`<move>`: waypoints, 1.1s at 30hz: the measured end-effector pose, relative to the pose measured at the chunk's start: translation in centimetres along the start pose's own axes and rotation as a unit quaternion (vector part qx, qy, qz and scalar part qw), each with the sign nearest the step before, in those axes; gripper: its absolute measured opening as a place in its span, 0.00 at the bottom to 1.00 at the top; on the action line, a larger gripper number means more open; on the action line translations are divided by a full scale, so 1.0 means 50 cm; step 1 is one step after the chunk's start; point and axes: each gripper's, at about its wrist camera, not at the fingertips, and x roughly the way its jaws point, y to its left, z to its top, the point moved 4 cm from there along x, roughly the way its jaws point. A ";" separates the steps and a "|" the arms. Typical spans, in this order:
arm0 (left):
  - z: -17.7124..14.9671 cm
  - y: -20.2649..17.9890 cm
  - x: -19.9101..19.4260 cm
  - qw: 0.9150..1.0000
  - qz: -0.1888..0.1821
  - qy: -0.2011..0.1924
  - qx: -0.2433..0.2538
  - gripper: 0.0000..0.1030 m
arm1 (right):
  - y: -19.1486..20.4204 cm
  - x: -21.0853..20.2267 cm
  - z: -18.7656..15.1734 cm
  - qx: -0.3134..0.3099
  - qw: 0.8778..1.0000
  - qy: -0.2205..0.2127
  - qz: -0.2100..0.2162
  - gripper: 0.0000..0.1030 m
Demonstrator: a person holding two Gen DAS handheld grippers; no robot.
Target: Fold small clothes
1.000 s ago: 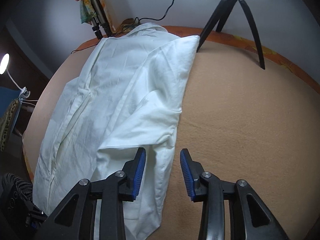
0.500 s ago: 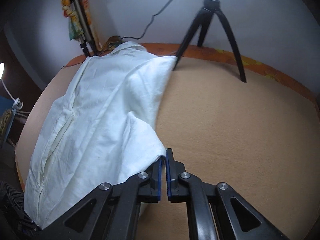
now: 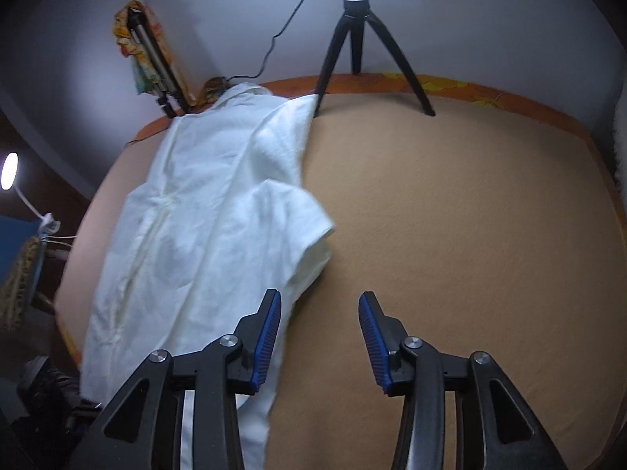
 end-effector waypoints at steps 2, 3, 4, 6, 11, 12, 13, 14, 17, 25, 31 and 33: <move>0.003 0.002 -0.003 1.000 0.003 -0.004 0.001 0.09 | 0.028 0.003 -0.044 -0.003 1.000 0.015 0.024 0.43; 0.004 0.002 -0.006 1.000 0.004 -0.006 0.001 0.09 | 0.039 0.011 -0.061 -0.004 0.999 0.022 0.031 0.43; 0.003 0.002 -0.007 1.000 0.003 -0.007 0.002 0.09 | 0.050 0.023 -0.079 -0.006 0.999 0.030 0.035 0.43; 0.001 0.000 -0.015 1.000 0.007 -0.009 0.007 0.09 | 0.064 0.053 -0.088 -0.008 0.999 0.037 0.029 0.43; -0.009 -0.019 -0.013 1.000 0.014 -0.006 0.016 0.09 | 0.059 0.117 -0.062 0.039 0.997 0.028 0.063 0.38; -0.013 -0.021 -0.008 1.000 0.018 -0.002 0.020 0.09 | 0.062 0.131 -0.055 0.038 0.997 0.030 0.065 0.31; -0.018 -0.019 -0.001 1.000 0.021 0.002 0.020 0.09 | 0.065 0.143 -0.052 0.034 0.997 0.035 0.055 0.14; -0.022 -0.017 0.004 1.000 0.019 0.006 0.016 0.09 | 0.068 0.153 -0.052 0.027 0.998 0.042 0.038 0.00; -0.034 -0.008 0.002 1.000 0.015 0.004 0.001 0.09 | 0.068 0.148 -0.050 0.009 0.999 0.049 -0.004 0.00; -0.072 -0.046 -0.059 0.995 0.066 -0.017 0.070 0.09 | 0.015 0.112 -0.041 0.045 0.998 0.026 0.035 0.05; -0.080 -0.138 -0.067 0.979 0.103 -0.041 0.172 0.22 | 0.024 0.076 -0.048 0.036 0.998 -0.007 0.060 0.53; -0.078 -0.173 -0.048 0.970 0.111 -0.047 0.210 0.49 | 0.023 0.063 -0.047 0.035 0.997 -0.012 0.067 0.53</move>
